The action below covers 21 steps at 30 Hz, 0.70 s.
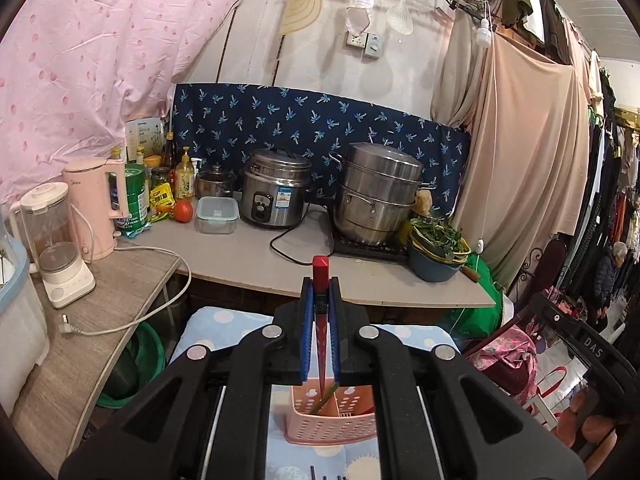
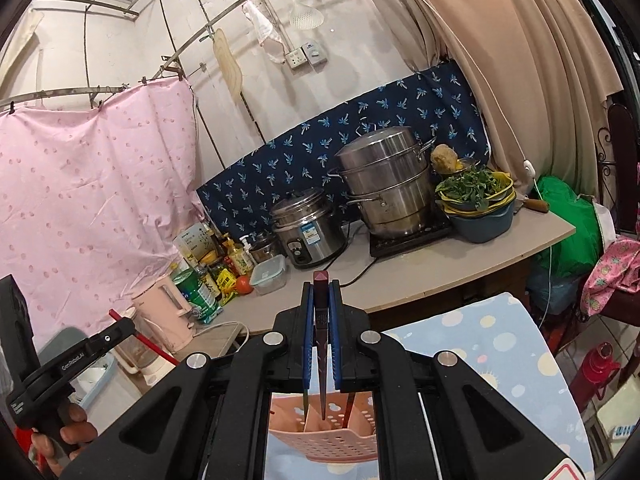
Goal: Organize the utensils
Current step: 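Lift both chopsticks and carry them above the pink caddy, then lower the chopsticks into the caddy and open both tools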
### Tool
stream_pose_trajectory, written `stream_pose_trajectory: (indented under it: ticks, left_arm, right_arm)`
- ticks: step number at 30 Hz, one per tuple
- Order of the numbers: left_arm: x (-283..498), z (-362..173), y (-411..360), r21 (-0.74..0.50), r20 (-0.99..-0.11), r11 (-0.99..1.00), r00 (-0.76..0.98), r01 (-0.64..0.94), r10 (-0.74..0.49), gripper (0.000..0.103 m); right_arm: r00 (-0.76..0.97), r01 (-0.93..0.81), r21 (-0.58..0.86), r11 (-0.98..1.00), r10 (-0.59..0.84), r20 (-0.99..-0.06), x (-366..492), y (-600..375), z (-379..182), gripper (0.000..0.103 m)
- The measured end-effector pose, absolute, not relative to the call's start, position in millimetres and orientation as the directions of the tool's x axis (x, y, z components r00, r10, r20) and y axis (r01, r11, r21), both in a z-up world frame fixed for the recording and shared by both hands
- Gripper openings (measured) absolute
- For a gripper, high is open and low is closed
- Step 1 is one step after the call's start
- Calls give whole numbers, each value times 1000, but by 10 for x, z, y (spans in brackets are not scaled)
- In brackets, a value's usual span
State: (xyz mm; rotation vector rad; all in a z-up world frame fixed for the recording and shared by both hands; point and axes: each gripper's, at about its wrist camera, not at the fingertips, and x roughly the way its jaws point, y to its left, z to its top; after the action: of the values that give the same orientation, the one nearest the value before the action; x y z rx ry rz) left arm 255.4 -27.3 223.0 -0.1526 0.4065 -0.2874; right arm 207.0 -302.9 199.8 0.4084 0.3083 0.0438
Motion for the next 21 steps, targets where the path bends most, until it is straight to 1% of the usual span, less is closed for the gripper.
stream_pose_trajectory:
  ticks: [13,21]
  left_arm:
    - [2849,1741,-405,-179,-468,959,838,219,-279,7]
    - [2935,1581,-429,-175,-505,964,822,200,-262,7]
  right_arm:
    - [913,57,395,917,112,-393,2407,-2992,1525,7]
    - [898,59,385,921,119,-424,2468,-2945,1390,7]
